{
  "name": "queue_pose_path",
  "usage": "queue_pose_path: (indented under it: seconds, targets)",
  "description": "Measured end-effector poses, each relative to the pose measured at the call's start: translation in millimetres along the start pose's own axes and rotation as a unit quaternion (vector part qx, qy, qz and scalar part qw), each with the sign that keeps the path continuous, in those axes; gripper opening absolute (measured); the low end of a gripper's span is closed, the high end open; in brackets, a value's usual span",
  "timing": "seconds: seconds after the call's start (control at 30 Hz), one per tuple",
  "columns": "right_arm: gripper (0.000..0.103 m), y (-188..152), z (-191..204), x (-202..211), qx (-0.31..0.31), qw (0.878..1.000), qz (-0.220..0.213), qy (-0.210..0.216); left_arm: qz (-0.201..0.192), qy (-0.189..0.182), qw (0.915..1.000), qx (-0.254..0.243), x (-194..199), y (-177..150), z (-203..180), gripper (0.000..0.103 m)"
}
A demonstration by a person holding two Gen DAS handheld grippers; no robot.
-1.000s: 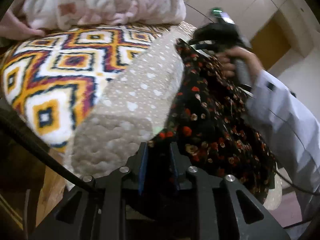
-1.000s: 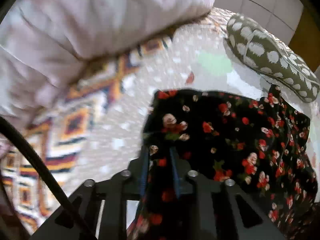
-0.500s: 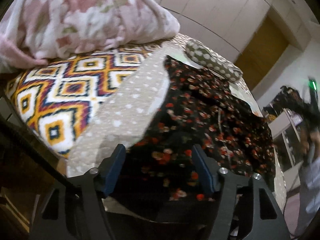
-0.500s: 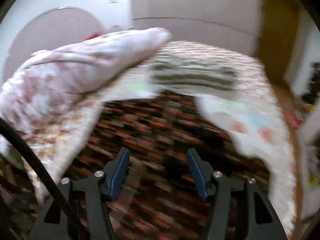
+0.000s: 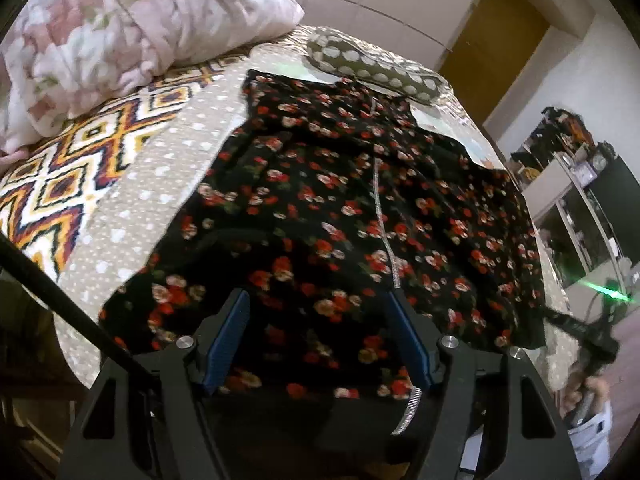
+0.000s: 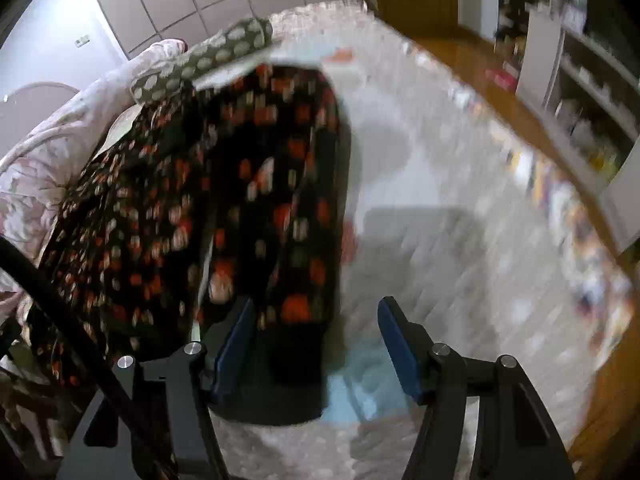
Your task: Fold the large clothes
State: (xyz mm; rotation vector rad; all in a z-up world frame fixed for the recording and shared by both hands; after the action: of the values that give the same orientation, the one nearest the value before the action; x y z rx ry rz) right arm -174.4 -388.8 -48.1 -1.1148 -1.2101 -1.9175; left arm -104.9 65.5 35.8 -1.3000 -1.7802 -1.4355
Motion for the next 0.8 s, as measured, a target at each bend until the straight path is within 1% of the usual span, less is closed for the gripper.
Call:
queue_pose_path:
  seconds: [0.07,0.1,0.13,0.2,0.23,0.27,0.3,0.37,0.4,0.43,0.47,0.5,0.53,0.57,0.6,0.63,0.67,0.7,0.73,0.8]
  targets:
    - [0.067,-12,3,-17,-0.008,1.0,0.008,0.02,0.001,-0.001,1.0,-0.005,1,0,-5,0.069]
    - [0.048,-15,3,-22,-0.006,0.999,0.014,0.029,0.001,0.001,1.0,-0.008,2,0,-8,0.069]
    - [0.004,-17,5,-25,0.003,0.999,0.026,0.042,0.0,0.004,0.9999,-0.012,3,0,-9,0.069]
    - [0.004,-13,-3,-21,0.001,0.999,0.032,0.034,-0.002,0.008,0.9998,-0.016,4,0,-9,0.069]
    - [0.003,-5,-16,-10,-0.009,1.0,0.02,0.021,-0.003,0.008,0.9998,-0.015,4,1,-8,0.069]
    - [0.003,5,-34,4,-0.019,1.0,0.004,-0.009,-0.003,0.008,0.9999,-0.012,4,1,-7,0.069]
    - [0.003,11,-47,12,-0.029,0.999,-0.006,-0.027,-0.003,0.007,0.9999,-0.008,2,1,-5,0.069]
    - [0.004,31,-89,32,-0.074,0.995,-0.023,-0.06,0.002,0.003,1.0,0.002,-2,1,-2,0.069]
    - [0.005,42,-118,40,-0.109,0.99,-0.03,-0.089,0.006,0.0,1.0,0.006,-5,0,-1,0.069]
    - [0.007,46,-135,45,-0.13,0.985,-0.035,-0.11,0.009,-0.003,0.9999,0.009,-7,-1,-1,0.069]
    - [0.009,49,-156,51,-0.155,0.977,-0.044,-0.14,0.013,-0.005,0.9999,0.009,-9,-2,-1,0.069]
    - [0.012,49,-168,56,-0.173,0.972,-0.05,-0.151,0.015,-0.004,0.9999,0.008,-10,-3,-1,0.069]
    - [0.012,46,-178,63,-0.195,0.968,-0.058,-0.149,0.015,-0.001,0.9999,0.005,-11,-3,-1,0.069]
    - [0.012,39,-184,71,-0.214,0.966,-0.072,-0.122,0.013,0.002,0.9999,0.003,-11,-3,-1,0.069]
    - [0.016,33,-185,77,-0.222,0.967,-0.084,-0.094,0.012,0.004,0.9999,0.003,-11,-3,0,0.069]
    - [0.031,25,-181,82,-0.227,0.967,-0.098,-0.059,0.011,0.004,0.9999,0.005,-12,-3,0,0.069]
    - [0.041,18,-175,84,-0.228,0.967,-0.107,-0.028,0.013,0.003,0.9999,0.009,-13,-3,1,0.069]
    - [0.059,9,-168,85,-0.227,0.967,-0.113,0.0,0.015,0.001,0.9998,0.012,-14,-3,1,0.069]
    - [0.066,0,-160,83,-0.228,0.966,-0.118,0.031,0.017,-0.001,0.9997,0.014,-16,-4,1,0.069]
    - [0.066,-17,-145,74,-0.236,0.961,-0.121,0.079,0.022,-0.004,0.9997,0.013,-17,-6,1,0.069]
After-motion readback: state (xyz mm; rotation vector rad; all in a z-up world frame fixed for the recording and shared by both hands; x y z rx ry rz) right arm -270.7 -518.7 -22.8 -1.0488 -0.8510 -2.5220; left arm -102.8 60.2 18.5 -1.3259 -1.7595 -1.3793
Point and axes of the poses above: each gripper's, at about its wrist camera, not at the fingertips, and x roughly against the way its jaws point, z to its left, y to its top, the point moved 5 cm from there along -x, roughly the way its jaws point, and after that the axes turned 6 degrees about z, right-handed, at the moved point
